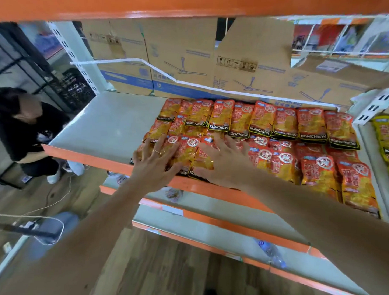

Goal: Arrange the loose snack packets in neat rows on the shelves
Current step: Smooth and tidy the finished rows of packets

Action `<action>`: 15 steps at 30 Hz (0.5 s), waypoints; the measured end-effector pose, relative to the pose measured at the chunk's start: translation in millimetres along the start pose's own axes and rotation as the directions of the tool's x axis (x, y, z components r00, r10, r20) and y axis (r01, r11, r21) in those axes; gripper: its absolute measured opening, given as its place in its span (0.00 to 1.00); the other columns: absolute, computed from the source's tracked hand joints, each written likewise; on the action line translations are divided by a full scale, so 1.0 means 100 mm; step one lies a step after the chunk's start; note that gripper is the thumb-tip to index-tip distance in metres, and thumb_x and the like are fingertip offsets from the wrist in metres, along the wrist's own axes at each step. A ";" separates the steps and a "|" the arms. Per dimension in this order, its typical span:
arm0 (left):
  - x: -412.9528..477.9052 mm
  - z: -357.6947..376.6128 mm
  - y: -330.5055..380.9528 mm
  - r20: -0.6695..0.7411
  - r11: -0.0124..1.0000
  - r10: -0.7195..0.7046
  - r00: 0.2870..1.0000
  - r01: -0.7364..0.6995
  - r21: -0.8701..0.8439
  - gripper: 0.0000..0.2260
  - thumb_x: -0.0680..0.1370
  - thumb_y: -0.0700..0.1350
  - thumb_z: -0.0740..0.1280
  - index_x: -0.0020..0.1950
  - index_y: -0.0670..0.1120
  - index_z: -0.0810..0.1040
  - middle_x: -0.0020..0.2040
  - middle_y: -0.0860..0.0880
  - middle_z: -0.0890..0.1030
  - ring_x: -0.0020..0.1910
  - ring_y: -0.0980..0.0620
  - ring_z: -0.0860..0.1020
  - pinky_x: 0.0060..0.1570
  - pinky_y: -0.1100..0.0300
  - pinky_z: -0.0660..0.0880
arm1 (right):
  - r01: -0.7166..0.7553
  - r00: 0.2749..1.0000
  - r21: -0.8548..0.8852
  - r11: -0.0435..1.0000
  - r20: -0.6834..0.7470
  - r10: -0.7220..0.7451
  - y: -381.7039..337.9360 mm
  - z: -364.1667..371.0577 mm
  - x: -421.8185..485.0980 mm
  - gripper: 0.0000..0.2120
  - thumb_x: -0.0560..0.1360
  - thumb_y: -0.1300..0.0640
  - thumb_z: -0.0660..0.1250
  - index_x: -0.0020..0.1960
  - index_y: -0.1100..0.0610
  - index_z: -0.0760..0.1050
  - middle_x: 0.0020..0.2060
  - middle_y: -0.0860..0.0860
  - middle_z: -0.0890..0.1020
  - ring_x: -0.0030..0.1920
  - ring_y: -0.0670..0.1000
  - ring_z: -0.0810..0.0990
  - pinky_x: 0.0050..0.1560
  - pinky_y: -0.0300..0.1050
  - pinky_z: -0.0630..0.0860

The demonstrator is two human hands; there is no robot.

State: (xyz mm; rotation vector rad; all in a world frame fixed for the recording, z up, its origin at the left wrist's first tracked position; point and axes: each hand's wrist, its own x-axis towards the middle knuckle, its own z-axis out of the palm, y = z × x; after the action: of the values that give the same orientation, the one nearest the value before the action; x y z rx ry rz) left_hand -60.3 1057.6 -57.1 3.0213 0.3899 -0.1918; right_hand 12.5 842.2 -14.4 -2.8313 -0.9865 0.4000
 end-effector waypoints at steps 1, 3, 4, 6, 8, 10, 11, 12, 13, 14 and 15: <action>0.00 0.01 0.01 0.016 1.000 0.000 1.000 -0.001 0.005 0.37 0.69 0.75 0.37 0.78 0.69 0.44 0.82 0.55 0.42 0.80 0.41 0.43 0.74 0.33 0.48 | 0.003 1.000 -0.009 1.000 0.009 -0.003 -0.04 0.06 0.05 0.35 0.76 0.28 0.53 0.79 0.37 0.47 0.81 0.52 0.43 0.80 0.61 0.42 0.73 0.70 0.41; 0.00 0.01 0.03 0.051 1.000 0.000 0.999 -0.002 0.030 0.37 0.69 0.74 0.35 0.78 0.68 0.41 0.82 0.54 0.40 0.80 0.40 0.42 0.74 0.32 0.48 | 0.002 1.000 -0.036 0.999 0.016 -0.002 -0.08 0.16 0.10 0.34 0.76 0.28 0.52 0.78 0.35 0.48 0.80 0.53 0.41 0.79 0.61 0.42 0.73 0.71 0.40; -0.02 0.01 0.04 0.058 0.999 -0.005 0.998 0.002 0.046 0.36 0.70 0.73 0.35 0.78 0.67 0.40 0.82 0.54 0.39 0.80 0.40 0.42 0.74 0.32 0.48 | -0.001 1.000 -0.041 0.999 0.013 0.002 -0.09 0.20 0.11 0.33 0.76 0.28 0.52 0.78 0.35 0.48 0.80 0.53 0.40 0.79 0.61 0.41 0.73 0.71 0.40; -0.04 0.02 0.05 0.053 0.998 -0.004 0.999 0.001 0.063 0.35 0.72 0.72 0.36 0.79 0.66 0.39 0.82 0.54 0.39 0.80 0.40 0.41 0.74 0.32 0.48 | -0.007 1.000 -0.040 0.999 0.006 0.007 -0.09 0.23 0.11 0.32 0.76 0.28 0.51 0.78 0.34 0.49 0.80 0.52 0.40 0.79 0.61 0.41 0.74 0.70 0.39; -0.04 0.03 0.04 0.048 0.998 0.003 0.999 -0.006 0.056 0.34 0.72 0.72 0.36 0.78 0.67 0.38 0.82 0.54 0.39 0.80 0.40 0.41 0.74 0.31 0.47 | -0.001 1.000 -0.044 0.999 0.004 0.001 -0.08 0.20 0.10 0.32 0.76 0.29 0.51 0.78 0.34 0.49 0.80 0.52 0.40 0.79 0.60 0.41 0.74 0.70 0.40; -0.02 0.00 0.01 0.042 1.000 0.012 0.999 -0.013 0.025 0.33 0.73 0.72 0.38 0.78 0.68 0.38 0.82 0.55 0.39 0.80 0.40 0.40 0.73 0.31 0.47 | 0.014 1.000 -0.050 0.999 -0.001 -0.014 -0.10 0.17 0.12 0.32 0.77 0.29 0.52 0.78 0.34 0.48 0.80 0.52 0.40 0.79 0.62 0.40 0.73 0.71 0.40; 0.00 -0.03 0.01 0.023 1.000 0.014 1.000 -0.014 -0.004 0.32 0.74 0.72 0.39 0.78 0.68 0.39 0.82 0.56 0.39 0.80 0.41 0.40 0.73 0.30 0.47 | 0.025 1.000 -0.055 0.998 -0.004 -0.025 -0.11 0.16 0.13 0.31 0.77 0.30 0.51 0.78 0.33 0.47 0.80 0.52 0.40 0.79 0.62 0.39 0.73 0.72 0.40; 0.03 -0.06 -0.01 0.000 1.000 0.009 1.000 -0.009 -0.029 0.32 0.75 0.73 0.40 0.78 0.68 0.40 0.82 0.57 0.39 0.80 0.41 0.40 0.73 0.30 0.46 | 0.037 0.999 -0.063 0.997 -0.008 -0.038 -0.13 0.16 0.15 0.31 0.77 0.30 0.51 0.78 0.34 0.47 0.80 0.52 0.39 0.79 0.63 0.38 0.73 0.73 0.40; 0.08 -0.10 -0.04 -0.010 0.999 -0.002 1.000 0.002 -0.044 0.32 0.76 0.74 0.39 0.78 0.67 0.40 0.82 0.57 0.39 0.80 0.40 0.40 0.73 0.30 0.46 | 0.051 0.999 -0.076 0.996 -0.015 -0.052 -0.15 0.16 0.17 0.31 0.77 0.29 0.51 0.78 0.34 0.47 0.80 0.52 0.40 0.79 0.63 0.38 0.73 0.73 0.39; 0.14 -0.13 -0.09 0.000 0.998 -0.022 1.000 0.022 -0.056 0.32 0.75 0.74 0.39 0.78 0.67 0.39 0.82 0.56 0.38 0.80 0.40 0.40 0.73 0.30 0.45 | 0.062 0.998 -0.092 0.994 -0.018 -0.064 -0.17 0.16 0.19 0.31 0.78 0.29 0.50 0.78 0.35 0.47 0.80 0.52 0.40 0.79 0.63 0.38 0.72 0.74 0.39; 0.21 -0.15 -0.14 0.030 0.997 -0.047 0.998 0.049 -0.066 0.32 0.75 0.74 0.38 0.78 0.67 0.38 0.82 0.55 0.38 0.80 0.40 0.41 0.73 0.30 0.45 | 0.075 0.997 -0.107 0.991 -0.012 -0.077 -0.18 0.16 0.20 0.32 0.78 0.29 0.50 0.78 0.35 0.47 0.80 0.53 0.40 0.79 0.63 0.38 0.72 0.74 0.39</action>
State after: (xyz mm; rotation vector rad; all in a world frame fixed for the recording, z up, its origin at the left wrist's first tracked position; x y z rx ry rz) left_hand -42.3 1077.9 -46.4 2.9429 0.4567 -0.2203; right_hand 12.2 869.4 -30.0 -2.8737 -1.1411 0.3255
